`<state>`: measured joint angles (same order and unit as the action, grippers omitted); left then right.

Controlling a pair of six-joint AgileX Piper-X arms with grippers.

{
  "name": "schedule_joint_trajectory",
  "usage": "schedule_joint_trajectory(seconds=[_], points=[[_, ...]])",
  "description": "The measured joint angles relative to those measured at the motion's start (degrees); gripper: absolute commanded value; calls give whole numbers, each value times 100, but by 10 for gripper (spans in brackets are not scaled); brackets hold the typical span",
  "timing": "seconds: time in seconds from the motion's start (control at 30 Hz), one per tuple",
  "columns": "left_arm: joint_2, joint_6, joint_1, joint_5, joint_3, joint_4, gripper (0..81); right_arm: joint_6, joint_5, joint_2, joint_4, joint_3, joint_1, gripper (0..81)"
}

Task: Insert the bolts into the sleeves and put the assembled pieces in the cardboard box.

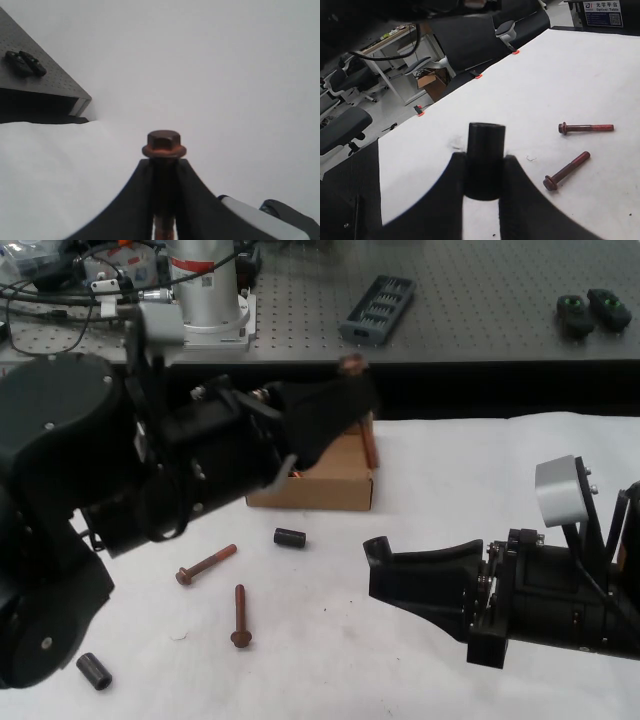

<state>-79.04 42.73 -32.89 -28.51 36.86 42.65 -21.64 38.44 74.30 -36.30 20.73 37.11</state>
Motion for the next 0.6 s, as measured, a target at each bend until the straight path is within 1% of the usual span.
schedule_joint_trajectory(seconds=[0.27,0.6], points=[[-8,-76,-13,-3,-305,227,6,-490,84,483,-833,0,0,31],[-14,-76,-13,41,-461,481,6,-638,121,495,-1053,0,0,31]])
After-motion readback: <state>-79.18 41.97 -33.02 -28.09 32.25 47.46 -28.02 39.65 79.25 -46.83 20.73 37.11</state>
